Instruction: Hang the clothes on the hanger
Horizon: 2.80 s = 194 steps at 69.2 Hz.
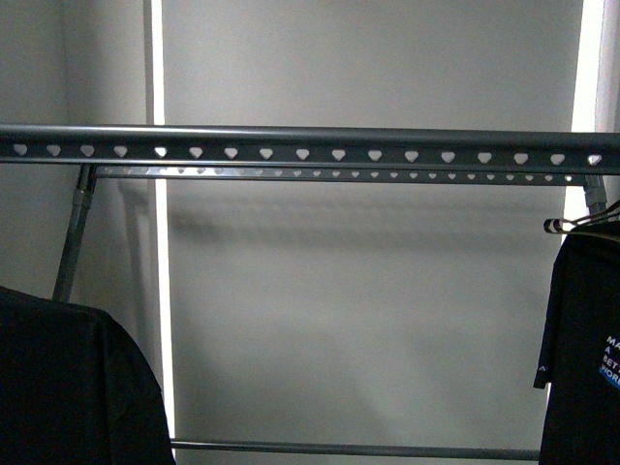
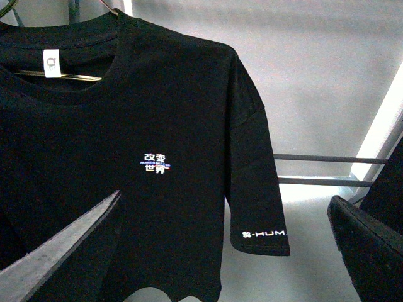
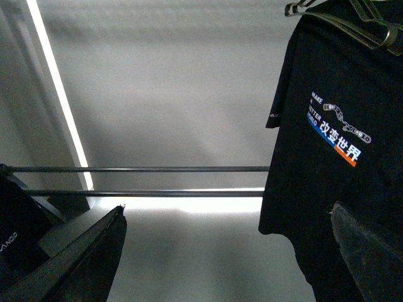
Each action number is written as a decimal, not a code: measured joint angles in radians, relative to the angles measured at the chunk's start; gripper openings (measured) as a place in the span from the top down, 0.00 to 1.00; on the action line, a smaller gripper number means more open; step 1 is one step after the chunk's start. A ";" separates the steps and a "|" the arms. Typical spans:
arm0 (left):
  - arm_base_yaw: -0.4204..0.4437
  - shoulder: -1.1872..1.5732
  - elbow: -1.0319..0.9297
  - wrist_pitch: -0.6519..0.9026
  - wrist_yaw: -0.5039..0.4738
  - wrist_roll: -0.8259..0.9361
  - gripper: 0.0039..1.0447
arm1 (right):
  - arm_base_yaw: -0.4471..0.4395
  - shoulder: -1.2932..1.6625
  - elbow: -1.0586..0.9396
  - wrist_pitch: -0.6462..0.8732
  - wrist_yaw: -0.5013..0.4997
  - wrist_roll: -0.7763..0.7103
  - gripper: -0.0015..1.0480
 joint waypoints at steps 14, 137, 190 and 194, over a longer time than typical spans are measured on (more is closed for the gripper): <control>0.000 0.000 0.000 0.000 0.000 0.000 0.06 | 0.000 0.000 0.000 0.000 0.000 0.000 0.07; -0.027 1.691 1.117 0.206 -0.495 -0.956 0.79 | 0.000 0.000 0.000 0.000 0.000 0.000 0.07; -0.080 1.400 0.791 0.244 0.047 -0.459 0.96 | 0.000 0.000 0.000 0.000 0.000 0.000 0.07; -0.099 1.383 0.790 0.229 0.106 -0.388 0.96 | 0.000 0.000 0.000 0.000 0.000 0.000 0.07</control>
